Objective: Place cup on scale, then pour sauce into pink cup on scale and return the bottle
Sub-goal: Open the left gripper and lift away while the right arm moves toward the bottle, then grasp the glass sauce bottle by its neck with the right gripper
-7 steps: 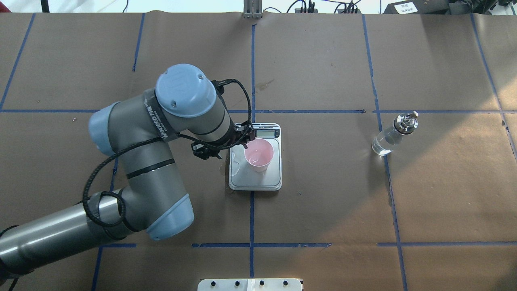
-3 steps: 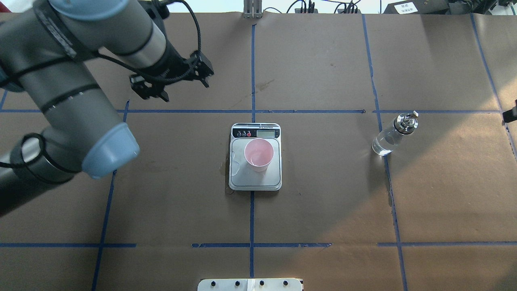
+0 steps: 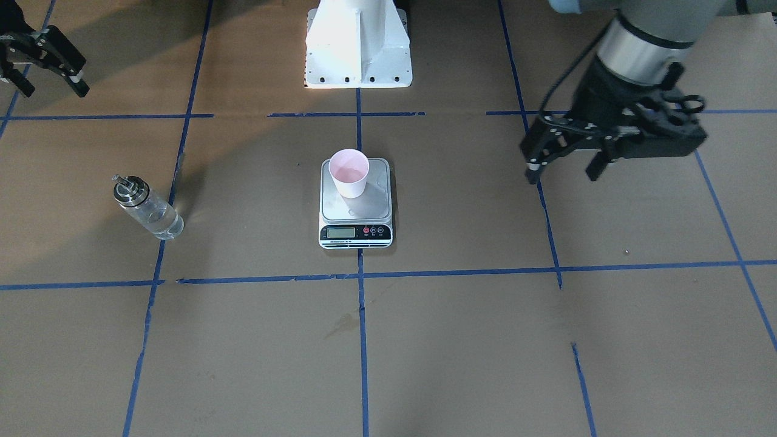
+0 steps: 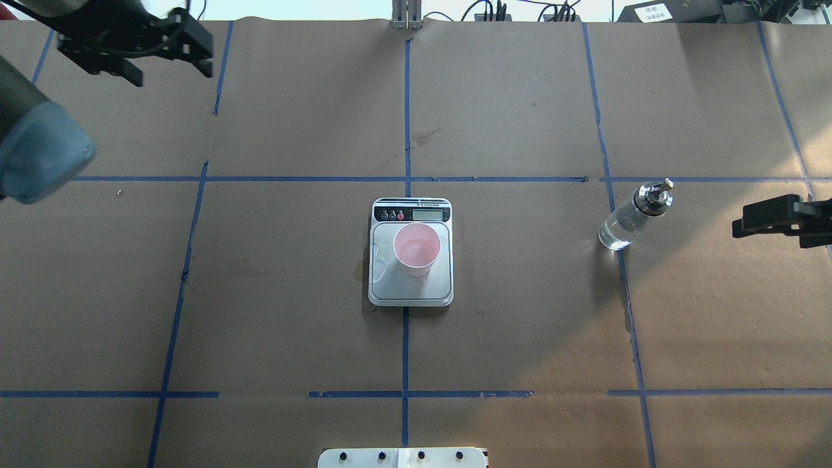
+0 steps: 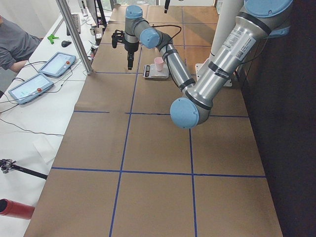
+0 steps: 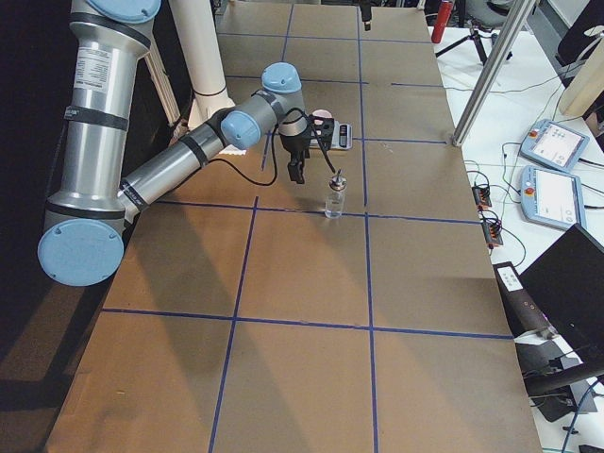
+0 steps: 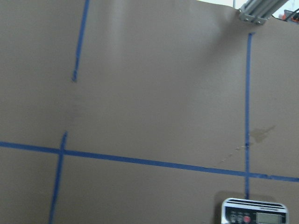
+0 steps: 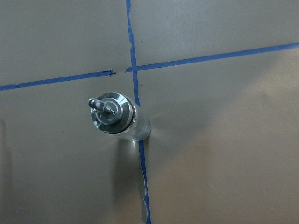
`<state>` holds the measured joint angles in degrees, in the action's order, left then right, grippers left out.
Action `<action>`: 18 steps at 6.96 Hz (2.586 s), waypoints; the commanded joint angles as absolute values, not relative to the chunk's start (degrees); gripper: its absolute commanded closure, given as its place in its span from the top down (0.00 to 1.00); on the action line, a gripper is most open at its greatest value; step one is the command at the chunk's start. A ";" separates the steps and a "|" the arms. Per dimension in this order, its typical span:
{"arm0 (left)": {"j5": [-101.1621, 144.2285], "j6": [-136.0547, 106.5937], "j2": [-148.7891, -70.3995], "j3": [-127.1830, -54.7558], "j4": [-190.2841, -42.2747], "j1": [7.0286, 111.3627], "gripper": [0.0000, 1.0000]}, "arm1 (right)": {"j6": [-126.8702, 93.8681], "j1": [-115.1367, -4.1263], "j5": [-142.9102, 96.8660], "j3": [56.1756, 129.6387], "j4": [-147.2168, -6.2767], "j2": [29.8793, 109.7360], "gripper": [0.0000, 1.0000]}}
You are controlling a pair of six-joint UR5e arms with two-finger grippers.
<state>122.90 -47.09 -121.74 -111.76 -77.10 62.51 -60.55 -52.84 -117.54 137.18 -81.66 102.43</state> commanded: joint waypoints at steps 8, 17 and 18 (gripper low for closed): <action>119.71 9.93 -100.11 -105.64 -87.54 79.54 1.00 | -82.97 -17.32 -54.60 119.99 -71.02 94.85 1.00; 119.09 9.49 -100.19 -105.56 -87.54 79.72 1.00 | -76.57 -19.50 -49.48 107.79 -65.52 90.79 1.00; 119.09 9.41 -100.20 -105.56 -87.54 80.06 1.00 | -72.64 -20.21 -49.40 105.93 -61.04 90.09 1.00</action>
<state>119.09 9.50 -100.17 -105.55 -87.54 79.77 -76.29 -19.25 -49.49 108.46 -65.94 90.68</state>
